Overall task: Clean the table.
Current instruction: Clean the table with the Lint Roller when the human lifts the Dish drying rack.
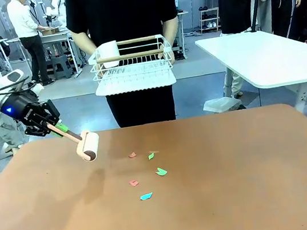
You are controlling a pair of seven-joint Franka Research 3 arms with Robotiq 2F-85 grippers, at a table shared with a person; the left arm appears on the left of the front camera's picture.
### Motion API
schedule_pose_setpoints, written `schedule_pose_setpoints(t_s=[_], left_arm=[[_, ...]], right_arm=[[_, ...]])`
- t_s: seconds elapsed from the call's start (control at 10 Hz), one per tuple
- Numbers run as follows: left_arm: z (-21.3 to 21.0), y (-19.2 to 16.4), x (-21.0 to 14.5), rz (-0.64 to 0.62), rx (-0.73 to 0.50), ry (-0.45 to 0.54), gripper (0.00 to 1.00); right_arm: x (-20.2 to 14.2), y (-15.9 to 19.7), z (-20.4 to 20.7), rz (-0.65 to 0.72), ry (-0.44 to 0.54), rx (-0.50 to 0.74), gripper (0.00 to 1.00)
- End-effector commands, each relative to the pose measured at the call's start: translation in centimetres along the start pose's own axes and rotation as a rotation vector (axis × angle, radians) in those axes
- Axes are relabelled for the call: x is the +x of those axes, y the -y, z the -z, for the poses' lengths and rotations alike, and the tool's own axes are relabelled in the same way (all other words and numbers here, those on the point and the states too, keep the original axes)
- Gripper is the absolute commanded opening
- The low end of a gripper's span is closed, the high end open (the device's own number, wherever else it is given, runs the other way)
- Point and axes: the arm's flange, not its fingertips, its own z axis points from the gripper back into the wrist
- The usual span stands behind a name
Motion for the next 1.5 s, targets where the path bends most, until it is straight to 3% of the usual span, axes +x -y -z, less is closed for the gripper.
schedule_pose_setpoints(t_s=[0.0, 0.2, 0.6, 1.4], left_arm=[[0.7, -0.8, 1.3, 0.038, -0.012, -0.004, 0.22], [0.9, -1.4, 1.7, 0.013, -0.023, -0.04, 0.22], [1.1, -0.7, 0.9, 0.016, 0.0, -0.018, 0.22], [5.9, -3.5, 3.7, -0.069, -0.026, -0.103, 0.22]], right_arm=[[0.0, -0.3, -0.1, -0.014, 0.006, 0.016, 1.0], [0.0, -0.3, -0.1, -0.014, 0.006, 0.016, 1.0], [0.0, -0.3, -0.1, -0.014, 0.006, 0.016, 1.0], [0.0, -0.3, -0.1, -0.014, 0.006, 0.016, 1.0]])
